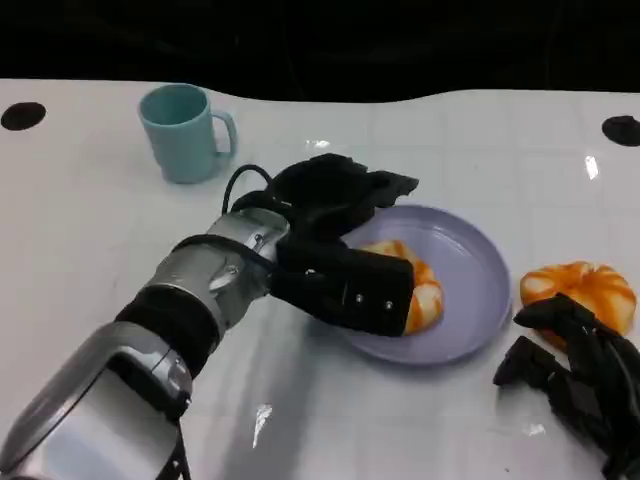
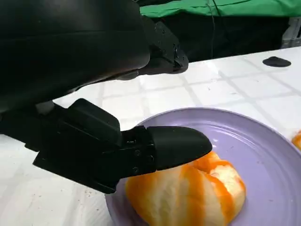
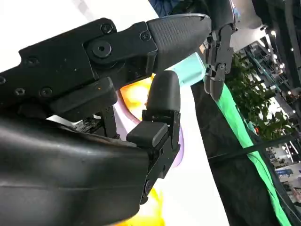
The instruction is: Grasp the bread from the table and place it into the plate.
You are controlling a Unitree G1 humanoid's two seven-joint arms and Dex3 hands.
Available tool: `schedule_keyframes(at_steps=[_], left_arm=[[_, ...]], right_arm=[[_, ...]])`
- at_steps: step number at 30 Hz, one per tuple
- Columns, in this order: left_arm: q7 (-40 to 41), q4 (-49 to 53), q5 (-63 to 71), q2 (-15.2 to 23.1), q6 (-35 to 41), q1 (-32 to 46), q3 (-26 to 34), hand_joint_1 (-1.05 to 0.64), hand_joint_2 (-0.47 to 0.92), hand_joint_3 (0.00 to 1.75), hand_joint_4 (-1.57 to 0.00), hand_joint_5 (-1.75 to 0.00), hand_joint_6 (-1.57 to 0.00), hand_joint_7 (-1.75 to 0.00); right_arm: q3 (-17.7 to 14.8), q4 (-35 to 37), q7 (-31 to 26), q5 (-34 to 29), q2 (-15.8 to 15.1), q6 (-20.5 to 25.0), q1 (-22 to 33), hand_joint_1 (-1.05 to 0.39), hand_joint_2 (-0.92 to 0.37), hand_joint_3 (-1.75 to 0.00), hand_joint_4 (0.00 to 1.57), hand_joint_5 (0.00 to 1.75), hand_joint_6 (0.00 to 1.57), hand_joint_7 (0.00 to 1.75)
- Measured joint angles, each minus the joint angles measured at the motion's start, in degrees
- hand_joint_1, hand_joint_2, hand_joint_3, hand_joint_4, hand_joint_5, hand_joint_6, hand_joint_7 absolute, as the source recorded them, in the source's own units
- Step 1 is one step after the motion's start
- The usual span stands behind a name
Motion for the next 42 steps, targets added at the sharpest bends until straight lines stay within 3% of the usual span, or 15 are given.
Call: schedule_keyframes(at_steps=[7, 14, 17, 19, 20, 22, 23, 24, 26, 27, 29, 31, 32, 38, 42], left_arm=[[-15.8, -7.3, -23.9, 4.9, -12.5, 13.9, 13.8, -0.84, 0.92, 0.56, -0.08, -0.32, -0.2, -0.01], [-31.4, -13.9, -44.1, 2.9, -13.9, 23.3, 23.0, -0.8, 0.92, 0.45, -0.29, -0.35, -0.33, -0.04], [-38.7, -19.8, -55.9, 0.5, -7.2, 29.5, 27.5, -0.75, 0.92, 0.36, -0.52, -0.31, -0.47, -0.04], [-41.1, -24.7, -62.5, -0.9, -0.5, 33.7, 29.9, -0.74, 0.92, 0.35, -0.57, -0.3, -0.5, -0.04], [-41.3, -26.8, -64.1, -1.3, 2.1, 35.3, 30.6, -0.68, 0.92, 0.34, -0.71, -0.38, -0.6, -0.08], [-41.3, -31.6, -69.7, -2.5, 9.9, 38.4, 32.6, -0.65, 0.92, 0.34, -0.77, -0.43, -0.66, -0.1], [-41.2, -34.0, -72.1, -3.2, 13.6, 39.8, 33.6, -0.64, 0.92, 0.39, -0.74, -0.79, -0.75, -0.15], [-40.7, -36.2, -74.3, -3.9, 17.0, 41.0, 34.4, -0.64, 0.92, 0.41, -0.7, -0.97, -0.78, -0.16], [-39.0, -39.9, -76.8, -4.7, 22.7, 43.3, 35.4, -0.64, 0.92, 0.43, -0.66, -1.12, -0.81, -0.18], [-38.3, -41.1, -77.3, -5.0, 24.8, 44.2, 35.8, -0.63, 0.92, 0.43, -0.68, -1.22, -0.86, -0.23], [-37.0, -43.1, -78.1, -5.5, 27.9, 45.4, 36.7, -0.58, 0.92, 0.44, -0.71, -1.62, -0.77, -0.91], [-35.1, -45.8, -79.8, -6.0, 32.0, 47.1, 37.7, -0.57, 0.92, 0.45, -0.71, -1.71, -0.72, -1.11], [-34.4, -46.6, -80.4, -6.2, 34.0, 47.9, 38.1, -0.56, 0.92, 0.42, -0.74, -1.73, -0.67, -1.32], [-33.4, -49.6, -81.1, -6.6, 39.6, 52.0, 39.2, -0.55, 0.92, 0.38, -0.79, -1.75, -0.59, -1.66], [-32.6, -51.1, -80.7, -7.6, 40.1, 53.6, 39.6, -0.55, 0.92, 0.34, -0.82, -1.75, -0.58, -1.73]], right_arm=[[-0.3, -0.1, -0.1, 0.0, 0.0, 0.0, 0.1, -0.53, -0.92, -0.15, 0.66, 1.56, 0.62, 1.2], [0.1, 0.1, -0.2, -0.4, 0.1, -0.1, 0.0, -0.54, -0.92, -0.16, 0.66, 1.55, 0.63, 1.19], [0.2, 0.1, -0.6, -0.5, 0.1, -1.0, 0.1, -0.54, -0.92, -0.17, 0.67, 1.57, 0.65, 1.19], [0.1, 0.3, -0.6, -0.5, 0.1, -1.3, 0.1, -0.54, -0.92, -0.18, 0.67, 1.57, 0.65, 1.19], [0.1, 0.4, -0.6, -0.5, 0.0, -1.3, 0.1, -0.54, -0.92, -0.18, 0.67, 1.57, 0.66, 1.18], [0.1, 0.5, -0.6, -0.5, 0.0, -1.3, 0.1, -0.54, -0.92, -0.18, 0.67, 1.57, 0.66, 1.18], [0.1, 0.6, -0.6, -0.5, 0.0, -1.3, 0.2, -0.54, -0.92, -0.18, 0.68, 1.56, 0.67, 1.18], [0.1, 0.6, -0.6, -0.5, 0.0, -1.3, 0.2, -0.54, -0.92, -0.18, 0.68, 1.56, 0.68, 1.18], [0.1, 0.6, -0.6, -0.5, 0.1, -1.4, 0.3, -0.54, -0.92, -0.17, 0.69, 1.56, 0.68, 1.17], [0.1, 0.6, -0.6, -0.5, 0.1, -1.5, 0.3, -0.54, -0.92, -0.18, 0.68, 1.56, 0.68, 1.17], [0.2, 0.6, -0.6, -0.5, 0.1, -1.5, 0.3, -0.55, -0.92, -0.17, 0.68, 1.55, 0.67, 1.16], [0.2, 0.5, -0.5, -0.5, 0.1, -1.5, 0.4, -0.56, -0.92, -0.17, 0.68, 1.55, 0.67, 1.15], [0.3, 0.4, -0.4, -0.5, 0.1, -1.5, 0.5, -0.55, -0.92, -0.15, 0.67, 1.55, 0.67, 1.14], [0.6, -1.3, -0.8, -0.5, 0.1, -1.2, 1.7, -0.55, -0.92, -0.15, 0.66, 1.56, 0.67, 1.13], [0.6, -1.7, -1.0, -0.4, 0.1, -0.8, 2.1, -0.55, -0.92, -0.15, 0.66, 1.56, 0.67, 1.12]])
